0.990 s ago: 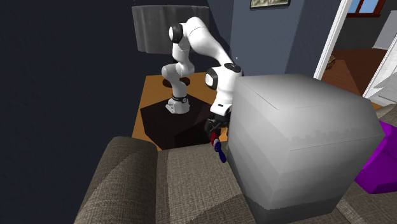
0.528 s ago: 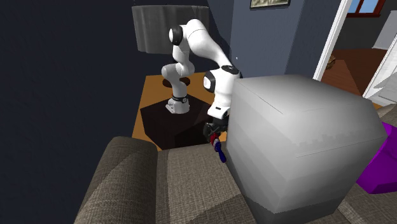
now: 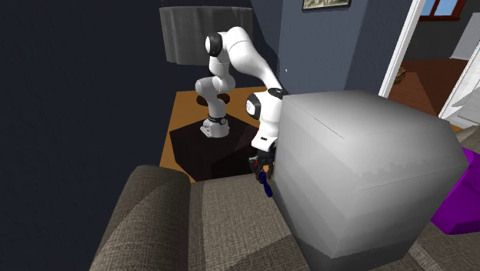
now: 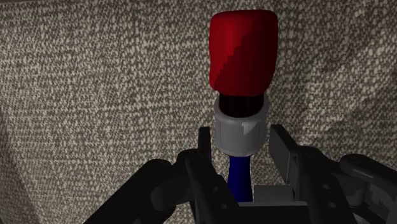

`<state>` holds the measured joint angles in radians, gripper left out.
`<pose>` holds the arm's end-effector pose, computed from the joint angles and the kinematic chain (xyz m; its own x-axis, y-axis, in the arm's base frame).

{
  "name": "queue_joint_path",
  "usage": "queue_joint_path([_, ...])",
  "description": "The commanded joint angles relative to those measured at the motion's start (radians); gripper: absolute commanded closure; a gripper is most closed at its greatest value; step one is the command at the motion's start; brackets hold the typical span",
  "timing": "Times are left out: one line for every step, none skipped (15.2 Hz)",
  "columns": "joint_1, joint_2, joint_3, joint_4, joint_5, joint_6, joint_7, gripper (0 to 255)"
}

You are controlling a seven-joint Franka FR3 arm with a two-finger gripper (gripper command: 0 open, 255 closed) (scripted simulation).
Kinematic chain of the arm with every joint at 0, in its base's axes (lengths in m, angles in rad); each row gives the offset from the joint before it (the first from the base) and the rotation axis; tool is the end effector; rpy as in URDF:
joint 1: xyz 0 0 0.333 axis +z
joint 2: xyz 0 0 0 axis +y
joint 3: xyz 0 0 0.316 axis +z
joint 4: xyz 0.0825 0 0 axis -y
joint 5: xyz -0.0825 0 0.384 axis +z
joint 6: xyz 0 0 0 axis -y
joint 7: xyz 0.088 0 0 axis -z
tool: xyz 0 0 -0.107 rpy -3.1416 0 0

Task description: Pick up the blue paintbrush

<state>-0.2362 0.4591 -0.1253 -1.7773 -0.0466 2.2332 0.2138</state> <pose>0.6143 -0.2266 0.3024 0.8612 -0.5080 0.0174 -0.5074 -0.8570 0.0904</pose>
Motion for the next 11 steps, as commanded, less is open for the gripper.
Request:
queue_joint_path([0.000, 0.023, 0.002, -0.003, -0.001, 0.001, -0.002, 255])
queue_joint_path([0.001, 0.030, 0.003, 0.011, -0.001, -0.007, -0.001, 255])
queue_joint_path([-0.001, 0.037, 0.003, 0.023, 0.000, -0.012, -0.003, 255])
queue_joint_path([0.001, 0.036, 0.003, 0.022, 0.000, -0.012, -0.001, 255])
queue_joint_path([0.008, 0.009, 0.002, -0.018, -0.004, 0.000, 0.006, 255])
queue_joint_path([0.008, 0.002, 0.002, -0.015, -0.004, -0.010, 0.006, 255])
queue_joint_path([0.009, -0.006, 0.001, -0.012, -0.005, -0.020, 0.005, 255])
queue_joint_path([0.009, -0.013, 0.001, -0.009, -0.005, -0.031, 0.005, 255])
queue_joint_path([0.009, -0.020, 0.001, -0.005, -0.005, -0.042, 0.004, 255])
queue_joint_path([0.010, -0.027, 0.001, -0.001, -0.006, -0.052, 0.004, 255])
queue_joint_path([0.010, -0.034, 0.000, 0.003, -0.006, -0.063, 0.003, 255])
